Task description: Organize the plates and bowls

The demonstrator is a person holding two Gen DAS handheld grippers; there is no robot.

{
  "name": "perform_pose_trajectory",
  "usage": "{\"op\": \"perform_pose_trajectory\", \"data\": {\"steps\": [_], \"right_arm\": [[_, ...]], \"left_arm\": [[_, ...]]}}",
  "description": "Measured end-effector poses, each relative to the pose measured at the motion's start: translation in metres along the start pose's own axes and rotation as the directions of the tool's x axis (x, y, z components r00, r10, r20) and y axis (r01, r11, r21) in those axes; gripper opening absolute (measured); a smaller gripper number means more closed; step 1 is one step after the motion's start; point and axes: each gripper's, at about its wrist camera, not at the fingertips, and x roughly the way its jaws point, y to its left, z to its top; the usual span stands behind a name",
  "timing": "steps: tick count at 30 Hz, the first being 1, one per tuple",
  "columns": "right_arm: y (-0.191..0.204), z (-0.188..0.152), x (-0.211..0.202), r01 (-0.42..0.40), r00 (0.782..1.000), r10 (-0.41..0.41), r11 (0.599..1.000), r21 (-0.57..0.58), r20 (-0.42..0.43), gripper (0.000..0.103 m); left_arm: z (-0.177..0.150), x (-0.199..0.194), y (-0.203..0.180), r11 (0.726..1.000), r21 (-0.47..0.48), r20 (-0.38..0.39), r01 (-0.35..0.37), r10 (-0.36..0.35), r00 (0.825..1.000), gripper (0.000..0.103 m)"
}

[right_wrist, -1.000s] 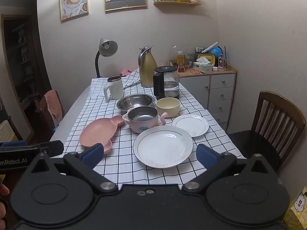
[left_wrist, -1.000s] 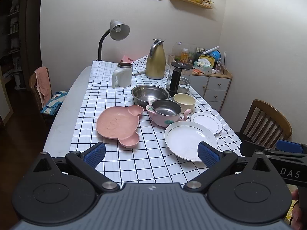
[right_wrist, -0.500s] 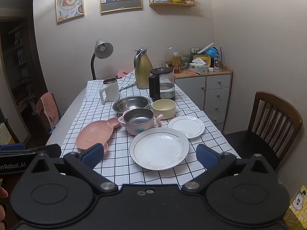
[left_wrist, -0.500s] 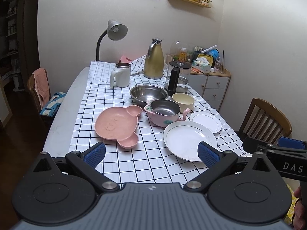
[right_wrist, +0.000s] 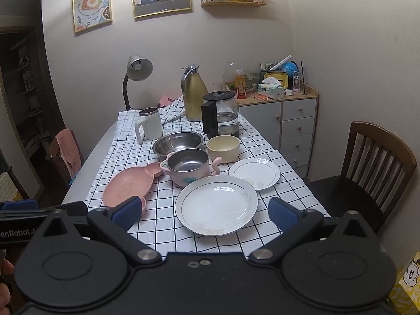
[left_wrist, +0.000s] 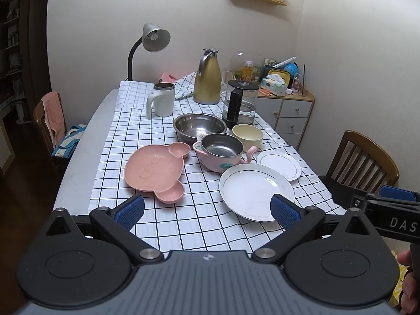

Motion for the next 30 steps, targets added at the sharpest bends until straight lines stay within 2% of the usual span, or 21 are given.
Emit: {"op": "perform_pose_trajectory", "data": {"steps": [14, 21, 30], "right_arm": [[-0.013, 0.008, 0.013, 0.001, 1.000, -0.001, 1.000, 0.008, -0.017, 0.103], [-0.026, 0.019, 0.036, -0.012, 0.999, 0.012, 1.000, 0.011, -0.030, 0.103], [-0.052, 0.036, 0.080, -0.071, 0.995, 0.072, 0.997, 0.016, -0.066, 0.103]], "left_arm": [[0.011, 0.023, -0.011, 1.000, -0.018, -0.034, -0.001, 0.000, 0.999, 0.103], [0.021, 0.049, -0.022, 0.999, -0.033, -0.057, 0.001, -0.002, 0.998, 0.103], [0.039, 0.097, -0.040, 0.998, -0.067, -0.094, -0.017, 0.010, 0.996, 0.103]]}}
